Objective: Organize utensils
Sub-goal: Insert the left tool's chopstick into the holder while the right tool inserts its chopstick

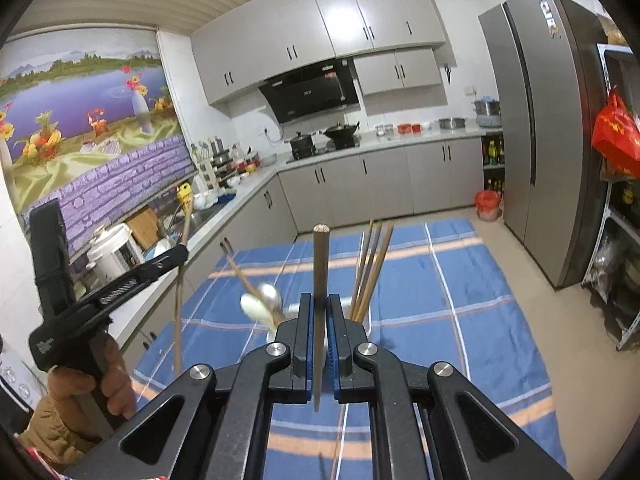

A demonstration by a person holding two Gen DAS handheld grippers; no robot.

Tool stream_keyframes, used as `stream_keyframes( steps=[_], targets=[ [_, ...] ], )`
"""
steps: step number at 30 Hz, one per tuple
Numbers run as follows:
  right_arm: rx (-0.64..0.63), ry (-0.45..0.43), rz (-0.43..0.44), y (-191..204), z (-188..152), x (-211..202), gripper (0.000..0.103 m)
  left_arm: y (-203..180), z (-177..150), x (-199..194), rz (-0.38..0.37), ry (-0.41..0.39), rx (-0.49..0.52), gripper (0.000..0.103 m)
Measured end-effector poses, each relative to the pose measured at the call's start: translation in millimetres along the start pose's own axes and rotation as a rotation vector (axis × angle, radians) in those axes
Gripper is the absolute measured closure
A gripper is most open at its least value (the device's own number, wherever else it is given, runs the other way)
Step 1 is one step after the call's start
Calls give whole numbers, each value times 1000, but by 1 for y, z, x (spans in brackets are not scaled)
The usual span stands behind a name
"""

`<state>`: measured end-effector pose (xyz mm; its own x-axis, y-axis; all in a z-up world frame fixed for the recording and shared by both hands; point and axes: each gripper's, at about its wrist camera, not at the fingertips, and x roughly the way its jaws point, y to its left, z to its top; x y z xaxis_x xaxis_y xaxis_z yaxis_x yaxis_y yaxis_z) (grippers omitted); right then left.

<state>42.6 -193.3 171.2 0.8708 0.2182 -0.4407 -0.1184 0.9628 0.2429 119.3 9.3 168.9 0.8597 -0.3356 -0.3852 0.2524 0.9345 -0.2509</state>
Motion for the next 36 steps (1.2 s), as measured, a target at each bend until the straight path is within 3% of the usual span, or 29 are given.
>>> stream_keyframes(
  steps=[9,15,20,26,36],
  targets=[
    [14,-45,-33,-9,44,39,96,-4,29,85,32,-2,-14,97],
    [4,-4,-51,-14,44,77,96,0,29,134,49,17,-27,97],
    [21,69,-50,-21,33,110,96,4,11,167,70,78,-16,97],
    [90,161,-22,-38,15,140,96,6,-6,179,83,141,-10,97],
    [134,192,-3,-48,9,157,96,1,-4,146,69,116,22,97]
  ],
)
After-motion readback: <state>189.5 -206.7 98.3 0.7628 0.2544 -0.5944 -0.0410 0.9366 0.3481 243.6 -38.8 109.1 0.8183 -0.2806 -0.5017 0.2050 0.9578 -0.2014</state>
